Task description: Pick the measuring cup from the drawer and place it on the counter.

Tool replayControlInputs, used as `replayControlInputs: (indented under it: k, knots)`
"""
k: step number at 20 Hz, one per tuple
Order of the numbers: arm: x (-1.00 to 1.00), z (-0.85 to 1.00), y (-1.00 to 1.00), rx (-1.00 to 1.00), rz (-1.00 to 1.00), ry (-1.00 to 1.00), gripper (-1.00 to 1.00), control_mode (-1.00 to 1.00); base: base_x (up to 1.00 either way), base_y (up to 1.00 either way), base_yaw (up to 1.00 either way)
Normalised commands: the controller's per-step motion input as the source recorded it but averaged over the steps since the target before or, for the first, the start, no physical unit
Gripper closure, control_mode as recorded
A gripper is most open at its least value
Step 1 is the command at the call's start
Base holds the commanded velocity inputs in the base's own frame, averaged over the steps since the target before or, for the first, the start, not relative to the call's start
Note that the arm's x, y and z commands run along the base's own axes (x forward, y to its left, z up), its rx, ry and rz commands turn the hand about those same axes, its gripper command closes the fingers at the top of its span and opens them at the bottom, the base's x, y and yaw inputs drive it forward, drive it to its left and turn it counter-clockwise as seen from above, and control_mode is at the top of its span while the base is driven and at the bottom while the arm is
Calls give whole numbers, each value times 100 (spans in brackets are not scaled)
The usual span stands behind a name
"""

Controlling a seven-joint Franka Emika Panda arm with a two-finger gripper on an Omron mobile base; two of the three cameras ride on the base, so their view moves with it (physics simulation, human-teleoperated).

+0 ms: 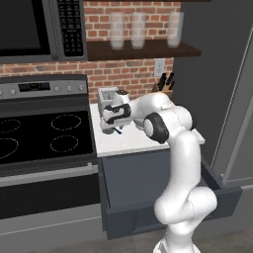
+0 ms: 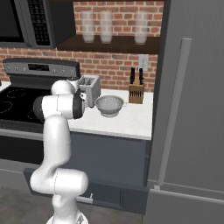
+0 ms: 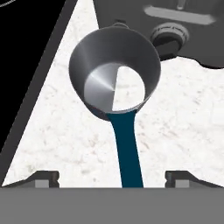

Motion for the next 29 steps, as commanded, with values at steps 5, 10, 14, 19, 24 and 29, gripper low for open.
replayControlInputs:
  k: [5,10,14,19,24,29]
  knots:
    - [-97,50,-51,0,-1,-24,-100,-100,0,0,0]
    - [-100,46,-66,1,-3,-27,-100,-100,0,0,0]
    - [-100,62,-66,3,-4,-24,-100,-100,0,0,0]
    - [-100,87,-52,3,-8,-13,-100,-100,0,0,0]
    - [-92,100,-15,1,-13,-2,-100,-100,0,0,0]
    - [-93,100,-2,0,-16,0,-100,-100,0,0,0]
